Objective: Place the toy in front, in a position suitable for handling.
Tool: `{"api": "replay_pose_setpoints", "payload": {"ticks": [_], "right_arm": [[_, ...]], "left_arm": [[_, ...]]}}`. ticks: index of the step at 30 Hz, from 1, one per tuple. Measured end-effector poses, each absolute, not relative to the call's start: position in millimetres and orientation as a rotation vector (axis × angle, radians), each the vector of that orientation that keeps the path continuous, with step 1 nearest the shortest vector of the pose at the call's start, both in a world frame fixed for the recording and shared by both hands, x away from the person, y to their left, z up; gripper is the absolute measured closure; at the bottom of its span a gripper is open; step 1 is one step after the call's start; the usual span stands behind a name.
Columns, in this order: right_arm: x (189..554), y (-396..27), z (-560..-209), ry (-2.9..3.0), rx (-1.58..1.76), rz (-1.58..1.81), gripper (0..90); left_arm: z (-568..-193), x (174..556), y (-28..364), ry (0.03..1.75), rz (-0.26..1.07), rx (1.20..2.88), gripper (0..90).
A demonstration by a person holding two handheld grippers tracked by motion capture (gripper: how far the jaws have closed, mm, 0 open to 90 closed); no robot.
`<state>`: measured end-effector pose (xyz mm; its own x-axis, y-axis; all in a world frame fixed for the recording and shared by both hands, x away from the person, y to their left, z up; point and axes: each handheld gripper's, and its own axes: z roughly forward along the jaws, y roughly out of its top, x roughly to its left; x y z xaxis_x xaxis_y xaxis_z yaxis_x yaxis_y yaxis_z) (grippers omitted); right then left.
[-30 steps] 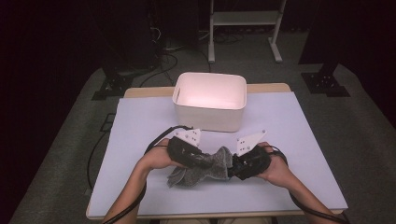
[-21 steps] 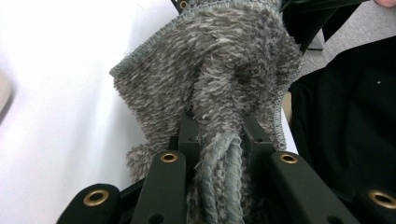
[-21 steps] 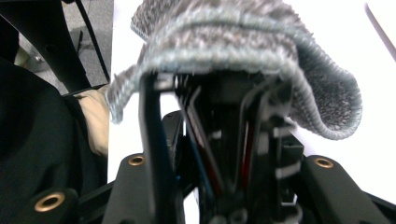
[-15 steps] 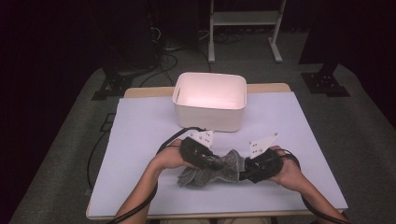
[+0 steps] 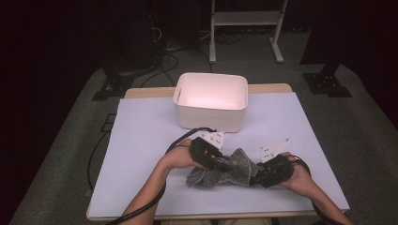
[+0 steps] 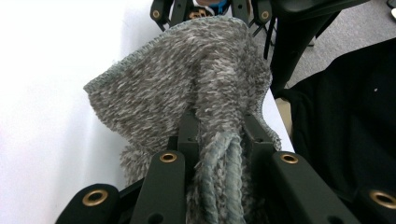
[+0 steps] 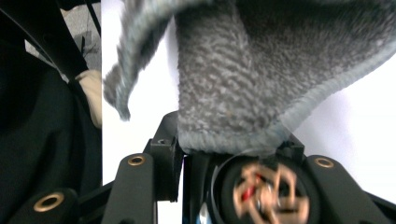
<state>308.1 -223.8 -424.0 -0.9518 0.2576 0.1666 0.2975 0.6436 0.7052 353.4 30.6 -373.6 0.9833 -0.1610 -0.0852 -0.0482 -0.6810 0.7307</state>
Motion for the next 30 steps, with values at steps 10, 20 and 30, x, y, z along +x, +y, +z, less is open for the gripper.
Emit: {"api": "replay_pose_setpoints", "payload": {"ticks": [10, 20, 30], "right_arm": [[303.2, -226.0, -434.7, -2.854, -0.457, -1.122, 51.2], [306.2, -219.1, -431.9, -2.846, -0.446, -1.132, 55.6], [312.6, -159.5, -425.1, -2.812, -0.235, -1.130, 55.6]], "left_arm": [[-368.0, 355.3, 35.6, -0.130, -0.171, 2.300, 74.1], [-361.4, 349.9, 58.0, -0.120, -0.147, 2.308, 74.0], [-351.0, 337.8, 97.7, -0.087, -0.111, 2.320, 74.0]]}}
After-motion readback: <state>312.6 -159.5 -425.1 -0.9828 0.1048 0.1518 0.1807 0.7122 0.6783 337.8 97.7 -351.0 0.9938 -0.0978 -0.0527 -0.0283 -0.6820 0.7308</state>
